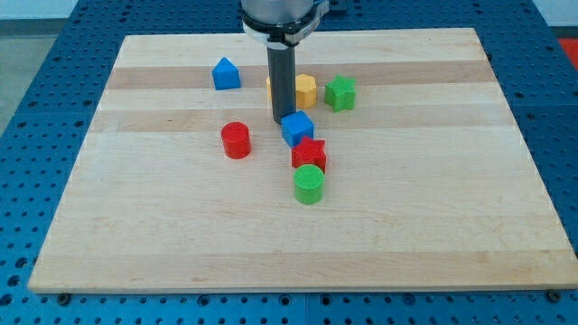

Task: Move green star slightly right

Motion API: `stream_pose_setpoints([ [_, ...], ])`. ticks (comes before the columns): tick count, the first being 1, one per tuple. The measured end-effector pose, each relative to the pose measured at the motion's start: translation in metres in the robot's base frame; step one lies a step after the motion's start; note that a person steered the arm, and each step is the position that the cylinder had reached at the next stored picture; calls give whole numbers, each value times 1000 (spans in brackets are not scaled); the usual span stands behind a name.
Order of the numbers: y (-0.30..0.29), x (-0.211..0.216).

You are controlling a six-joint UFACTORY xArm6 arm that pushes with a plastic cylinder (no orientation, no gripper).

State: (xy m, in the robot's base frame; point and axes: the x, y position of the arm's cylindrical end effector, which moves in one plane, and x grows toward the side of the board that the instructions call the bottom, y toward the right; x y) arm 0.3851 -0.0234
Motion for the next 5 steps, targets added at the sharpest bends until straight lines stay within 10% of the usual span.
stream_pose_setpoints([
  [5,89,-31],
])
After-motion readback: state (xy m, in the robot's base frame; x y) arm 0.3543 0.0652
